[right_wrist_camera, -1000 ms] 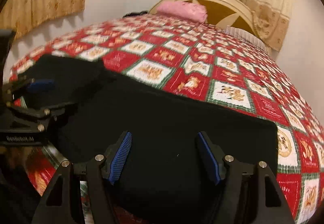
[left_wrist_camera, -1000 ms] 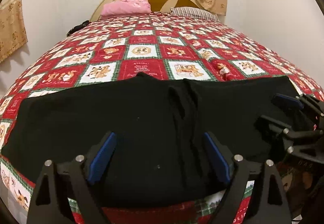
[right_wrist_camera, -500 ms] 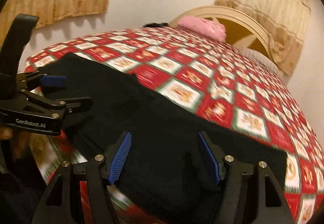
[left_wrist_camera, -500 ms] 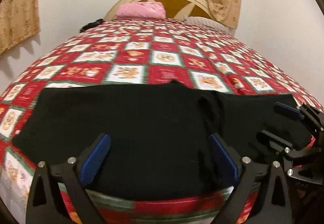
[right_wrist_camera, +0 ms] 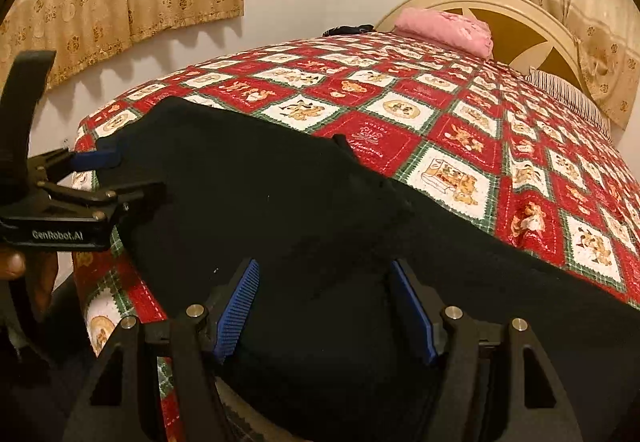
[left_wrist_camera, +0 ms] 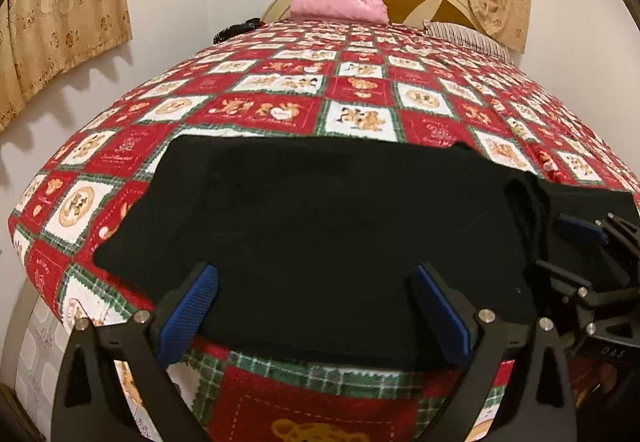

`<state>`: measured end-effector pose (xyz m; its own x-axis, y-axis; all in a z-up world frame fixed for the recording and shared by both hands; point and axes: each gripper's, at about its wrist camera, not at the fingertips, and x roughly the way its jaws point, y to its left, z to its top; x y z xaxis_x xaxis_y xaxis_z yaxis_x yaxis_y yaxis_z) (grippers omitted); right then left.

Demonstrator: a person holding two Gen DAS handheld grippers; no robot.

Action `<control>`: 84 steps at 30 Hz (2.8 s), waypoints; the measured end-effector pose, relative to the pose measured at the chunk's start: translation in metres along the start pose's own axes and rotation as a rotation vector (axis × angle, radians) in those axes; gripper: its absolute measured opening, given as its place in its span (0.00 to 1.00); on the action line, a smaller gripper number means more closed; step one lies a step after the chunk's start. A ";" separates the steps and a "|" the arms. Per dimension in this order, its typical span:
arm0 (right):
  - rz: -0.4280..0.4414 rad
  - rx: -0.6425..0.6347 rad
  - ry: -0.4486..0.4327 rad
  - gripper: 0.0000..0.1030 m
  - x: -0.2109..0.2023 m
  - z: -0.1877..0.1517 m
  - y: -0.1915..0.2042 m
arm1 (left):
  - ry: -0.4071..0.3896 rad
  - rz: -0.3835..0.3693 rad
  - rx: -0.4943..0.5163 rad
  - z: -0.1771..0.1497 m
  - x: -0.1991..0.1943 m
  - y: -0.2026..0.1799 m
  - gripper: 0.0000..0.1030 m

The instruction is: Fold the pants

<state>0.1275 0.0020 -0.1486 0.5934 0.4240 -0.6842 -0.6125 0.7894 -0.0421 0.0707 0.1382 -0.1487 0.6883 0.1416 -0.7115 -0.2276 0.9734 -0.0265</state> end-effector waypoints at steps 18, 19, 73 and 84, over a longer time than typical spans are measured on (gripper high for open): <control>0.007 -0.085 -0.022 0.70 -0.008 -0.009 0.019 | 0.006 0.034 0.015 -0.001 -0.001 0.010 0.97; 0.001 -0.089 -0.026 0.70 -0.009 -0.009 0.020 | 0.003 0.041 0.018 0.001 -0.002 0.012 0.97; -0.079 0.035 -0.216 0.70 -0.054 -0.005 -0.009 | 0.004 -0.149 -0.113 0.045 0.003 0.087 0.30; -0.129 0.061 -0.243 0.70 -0.069 -0.001 -0.024 | -0.095 -0.273 -0.114 0.062 -0.051 0.065 0.30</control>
<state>0.1004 -0.0471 -0.1010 0.7768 0.4066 -0.4809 -0.4956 0.8659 -0.0683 0.0638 0.2054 -0.0705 0.7946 -0.1009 -0.5987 -0.0979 0.9519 -0.2904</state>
